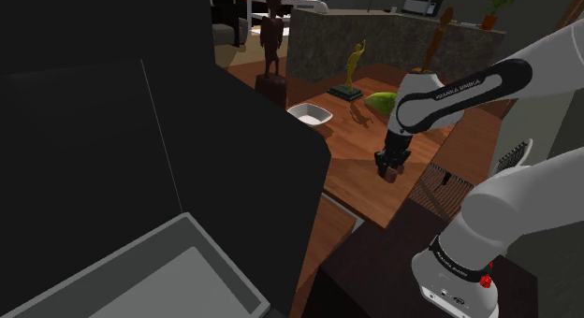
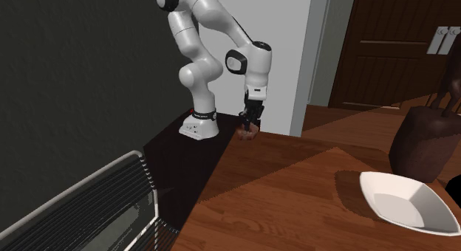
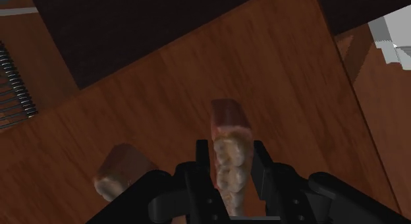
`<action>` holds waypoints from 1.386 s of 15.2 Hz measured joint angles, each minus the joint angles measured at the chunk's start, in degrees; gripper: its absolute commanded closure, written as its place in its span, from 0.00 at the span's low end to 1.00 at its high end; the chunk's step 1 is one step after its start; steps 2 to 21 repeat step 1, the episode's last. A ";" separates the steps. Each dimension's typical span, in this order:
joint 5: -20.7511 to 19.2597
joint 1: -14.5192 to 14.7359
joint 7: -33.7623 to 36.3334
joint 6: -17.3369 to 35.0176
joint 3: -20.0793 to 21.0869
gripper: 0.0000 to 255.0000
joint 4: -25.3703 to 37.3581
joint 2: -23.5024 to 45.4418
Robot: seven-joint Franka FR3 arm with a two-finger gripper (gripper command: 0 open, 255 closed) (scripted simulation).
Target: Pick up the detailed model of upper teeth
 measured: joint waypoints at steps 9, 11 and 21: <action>-0.02 -0.04 0.00 -0.49 0.03 1.00 0.08 -0.40; -0.02 -0.04 0.00 -0.49 0.03 1.00 0.08 -0.40; -0.02 -0.04 0.00 -0.49 0.03 1.00 0.08 -0.40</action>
